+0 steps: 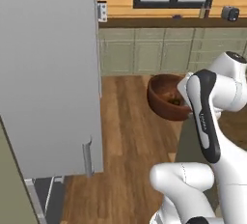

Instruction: Pick the chicken drumstick and bell pepper from their plates and place them in the bowl. Then put the bowl in the fridge.

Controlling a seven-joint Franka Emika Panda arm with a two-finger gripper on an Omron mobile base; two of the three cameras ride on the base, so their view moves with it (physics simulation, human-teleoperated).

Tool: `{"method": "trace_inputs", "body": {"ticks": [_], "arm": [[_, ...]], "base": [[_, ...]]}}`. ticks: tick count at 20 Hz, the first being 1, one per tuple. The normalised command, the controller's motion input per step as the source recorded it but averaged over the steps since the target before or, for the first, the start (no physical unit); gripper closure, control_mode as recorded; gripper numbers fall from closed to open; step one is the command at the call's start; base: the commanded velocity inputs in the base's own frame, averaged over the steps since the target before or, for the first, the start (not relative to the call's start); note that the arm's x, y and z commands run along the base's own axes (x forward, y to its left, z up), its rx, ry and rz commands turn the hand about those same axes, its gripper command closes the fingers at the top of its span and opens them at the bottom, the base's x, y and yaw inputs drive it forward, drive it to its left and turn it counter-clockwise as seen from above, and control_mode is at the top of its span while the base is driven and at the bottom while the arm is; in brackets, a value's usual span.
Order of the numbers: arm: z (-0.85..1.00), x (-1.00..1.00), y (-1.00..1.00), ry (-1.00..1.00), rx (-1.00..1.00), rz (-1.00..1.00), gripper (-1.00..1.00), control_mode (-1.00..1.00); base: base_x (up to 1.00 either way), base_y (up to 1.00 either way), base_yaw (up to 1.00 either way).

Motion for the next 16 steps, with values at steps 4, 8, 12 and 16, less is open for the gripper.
{"method": "trace_inputs", "body": {"ticks": [4, 8, 12, 16], "arm": [[0.0, 0.0, 0.0, 0.0, 0.0, 0.0, 1.0, 1.0], [0.0, 0.0, 0.0, 0.0, 0.0, 0.0, 1.0, 1.0], [0.0, 0.0, 0.0, 0.0, 0.0, 0.0, 1.0, 1.0], [0.0, 0.0, 0.0, 0.0, 0.0, 0.0, 1.0, 1.0]], "base": [[1.0, 0.49, -0.33], [1.0, 0.28, -0.16], [1.0, 0.0, 0.02], [0.57, 0.55, 0.3]]}}
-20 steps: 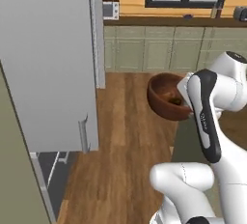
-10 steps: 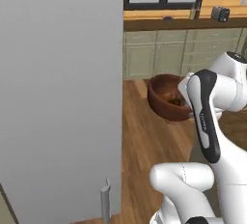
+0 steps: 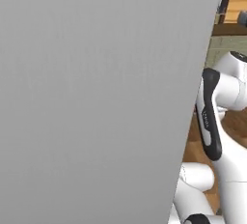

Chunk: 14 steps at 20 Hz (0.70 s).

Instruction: Pick the chicken drumstick and bell pepper from their plates and place them in the bowl. Then put the bowl in the fridge.

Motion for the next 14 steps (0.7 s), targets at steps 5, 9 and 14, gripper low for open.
{"method": "trace_inputs", "body": {"ticks": [5, 9, 14], "arm": [[0.0, 0.0, 0.0, 0.0, 0.0, 0.0, 1.0, 1.0], [0.0, 0.0, 0.0, 0.0, 0.0, 0.0, 1.0, 1.0], [0.0, 0.0, 0.0, 0.0, 0.0, 0.0, 1.0, 1.0]], "base": [[0.21, 0.16, 0.61], [0.24, 0.0, 0.77], [0.17, -0.09, 0.86]]}}
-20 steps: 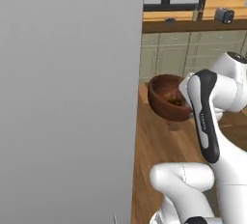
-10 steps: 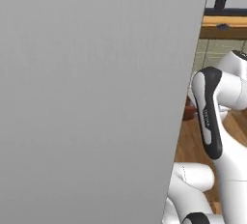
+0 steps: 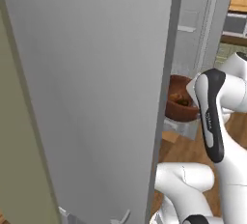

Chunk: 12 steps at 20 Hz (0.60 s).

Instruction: Pick the chicken drumstick and bell pepper from their plates and place them in the bowl. Then put the bowl in the fridge.

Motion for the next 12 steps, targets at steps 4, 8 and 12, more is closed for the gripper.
{"method": "trace_inputs", "body": {"ticks": [4, 8, 12], "arm": [[0.0, 0.0, 0.0, 0.0, 0.0, 0.0, 1.0, 1.0], [0.0, 0.0, 0.0, 0.0, 0.0, 0.0, 1.0, 1.0], [0.0, 0.0, 0.0, 0.0, 0.0, 0.0, 1.0, 1.0]], "base": [[-0.18, -0.71, 0.77], [-0.38, -1.0, 0.65], [0.12, -0.96, 0.41]]}}
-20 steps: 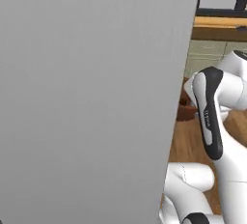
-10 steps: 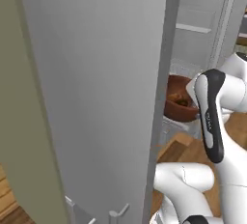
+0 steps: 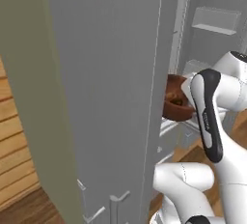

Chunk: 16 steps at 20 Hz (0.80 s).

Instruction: Pick the chicken drumstick and bell pepper from their plates and place them in the bowl. Then put the bowl in the fridge.

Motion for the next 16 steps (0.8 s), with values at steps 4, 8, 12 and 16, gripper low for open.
{"method": "trace_inputs", "body": {"ticks": [4, 8, 12, 16], "arm": [[0.0, 0.0, 0.0, 0.0, 0.0, 0.0, 1.0, 1.0], [0.0, 0.0, 0.0, 0.0, 0.0, 0.0, 1.0, 1.0], [0.0, 0.0, 0.0, 0.0, 0.0, 0.0, 1.0, 1.0], [0.0, 0.0, 0.0, 0.0, 0.0, 0.0, 1.0, 1.0]], "base": [[1.0, -0.59, -0.1], [0.75, -0.72, 0.13], [0.0, 0.17, 0.61], [0.04, 0.01, 0.7]]}}
